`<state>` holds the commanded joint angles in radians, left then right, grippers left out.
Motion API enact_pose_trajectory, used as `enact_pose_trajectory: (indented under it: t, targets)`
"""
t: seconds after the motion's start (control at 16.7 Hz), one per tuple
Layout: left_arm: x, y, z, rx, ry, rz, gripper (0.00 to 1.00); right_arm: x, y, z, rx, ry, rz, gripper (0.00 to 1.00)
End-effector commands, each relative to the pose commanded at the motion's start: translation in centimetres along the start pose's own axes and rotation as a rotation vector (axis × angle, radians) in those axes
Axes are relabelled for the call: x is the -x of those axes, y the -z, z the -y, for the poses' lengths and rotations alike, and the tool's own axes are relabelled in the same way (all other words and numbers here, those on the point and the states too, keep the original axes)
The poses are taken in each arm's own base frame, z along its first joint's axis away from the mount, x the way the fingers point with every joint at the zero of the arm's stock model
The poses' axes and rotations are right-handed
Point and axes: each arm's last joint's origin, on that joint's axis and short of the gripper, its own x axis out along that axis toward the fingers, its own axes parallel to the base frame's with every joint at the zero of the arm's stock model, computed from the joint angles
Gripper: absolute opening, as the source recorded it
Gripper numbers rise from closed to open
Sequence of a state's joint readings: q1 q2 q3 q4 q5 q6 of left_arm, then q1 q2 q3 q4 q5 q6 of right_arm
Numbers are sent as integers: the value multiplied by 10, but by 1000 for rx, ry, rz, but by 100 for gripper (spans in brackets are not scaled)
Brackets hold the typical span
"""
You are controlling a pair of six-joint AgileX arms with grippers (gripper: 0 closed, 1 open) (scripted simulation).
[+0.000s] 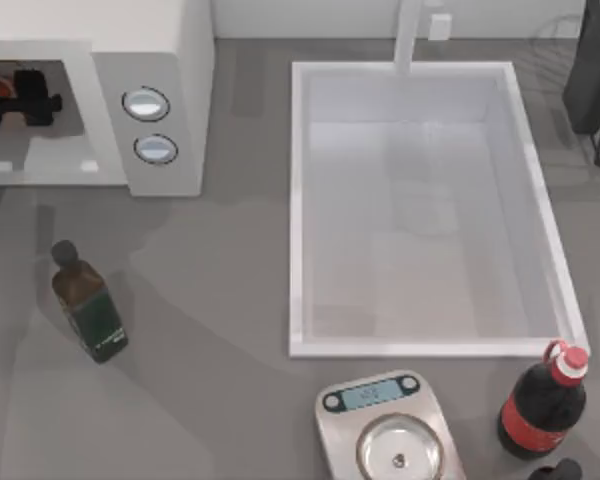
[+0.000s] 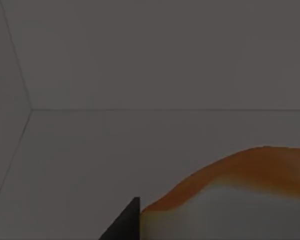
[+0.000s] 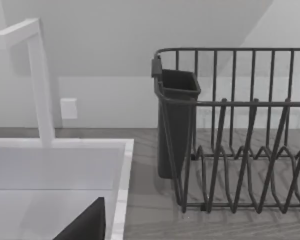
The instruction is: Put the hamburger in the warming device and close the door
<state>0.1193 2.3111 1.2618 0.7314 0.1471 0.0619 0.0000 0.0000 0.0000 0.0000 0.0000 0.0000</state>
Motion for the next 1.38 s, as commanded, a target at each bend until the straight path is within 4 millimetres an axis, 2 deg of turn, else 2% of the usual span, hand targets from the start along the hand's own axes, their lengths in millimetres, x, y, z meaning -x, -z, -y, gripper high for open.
enact_pose_trajectory:
  t: [0.18,0.36,0.72,1.38]
  targets:
    - [-29,-5,3,1,5,1,0,0,0,0,0,0,0,100]
    - [-47,-3,5,2,7,-15,0,0,0,0,0,0,0,100]
    - [-51,3,6,4,8,-36,0,0,0,0,0,0,0,100]
    - [-51,3,6,4,8,-36,83,0,0,0,0,0,0,100]
